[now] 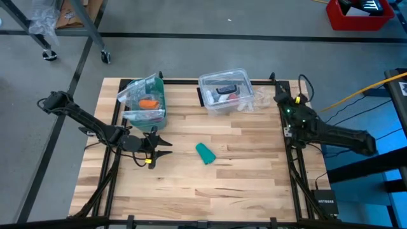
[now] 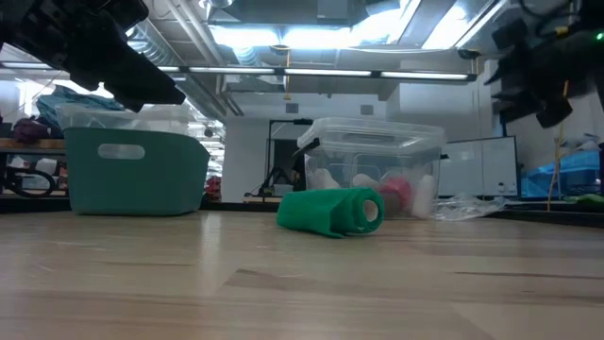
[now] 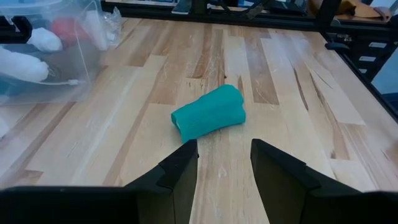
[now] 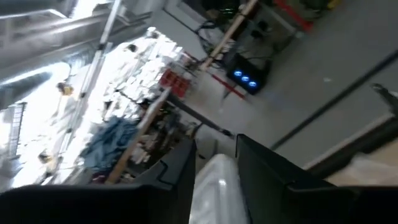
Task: Roll bandage
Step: Open the transparent zip bag
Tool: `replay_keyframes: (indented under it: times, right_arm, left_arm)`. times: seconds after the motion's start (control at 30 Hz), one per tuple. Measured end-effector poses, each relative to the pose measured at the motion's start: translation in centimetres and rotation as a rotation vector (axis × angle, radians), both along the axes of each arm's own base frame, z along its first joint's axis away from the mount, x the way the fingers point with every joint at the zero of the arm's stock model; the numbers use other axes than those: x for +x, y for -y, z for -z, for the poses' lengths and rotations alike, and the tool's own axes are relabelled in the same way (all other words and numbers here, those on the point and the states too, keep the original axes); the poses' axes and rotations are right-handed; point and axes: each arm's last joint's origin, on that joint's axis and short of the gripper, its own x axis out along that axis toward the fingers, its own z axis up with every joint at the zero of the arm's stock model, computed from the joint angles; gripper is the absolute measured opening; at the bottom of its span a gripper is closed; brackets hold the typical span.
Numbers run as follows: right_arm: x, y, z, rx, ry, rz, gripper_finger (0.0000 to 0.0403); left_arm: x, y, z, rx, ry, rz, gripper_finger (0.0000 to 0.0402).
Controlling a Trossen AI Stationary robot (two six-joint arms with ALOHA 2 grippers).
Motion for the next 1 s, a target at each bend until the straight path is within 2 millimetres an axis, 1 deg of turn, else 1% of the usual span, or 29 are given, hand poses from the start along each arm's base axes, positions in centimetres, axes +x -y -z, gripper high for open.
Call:
replay_keyframes:
  times: [0.13,0.27,0.57,0.67,0.73,0.83,0.9,1.0]
  right_arm:
    - [-0.3,0.9,0.8,0.061,0.015,0.028,0.0120]
    - [-0.7,1.9,0.9,0.076,0.027,0.008,0.0120]
    - [-1.9,4.2,1.1,0.105,0.029,-0.124,0.0120]
    - [-2.2,4.9,1.5,0.146,0.015,-0.219,0.0120]
    - [-2.3,5.4,1.9,0.198,0.001,-0.302,0.0120]
    - [-2.5,5.8,3.2,0.335,-0.028,-0.384,0.0120]
    - [-2.7,6.0,4.1,0.429,-0.043,-0.367,0.0120]
    - [-3.1,6.3,5.3,0.558,-0.050,-0.267,0.0120]
  left_arm:
    - [0.0,0.0,0.0,0.026,-0.001,0.010,0.0141]
    - [0.0,0.0,0.0,0.050,-0.003,0.019,0.0141]
    - [0.0,0.0,0.0,0.078,-0.004,0.029,0.0141]
    - [0.0,0.0,0.0,0.076,-0.004,0.028,0.0141]
    - [0.0,0.0,0.0,0.072,-0.004,0.026,0.0141]
    - [0.0,0.0,0.0,0.068,-0.003,0.025,0.0141]
    - [0.0,0.0,0.0,0.065,-0.003,0.024,0.0141]
    - [0.0,0.0,0.0,0.061,-0.003,0.023,0.0141]
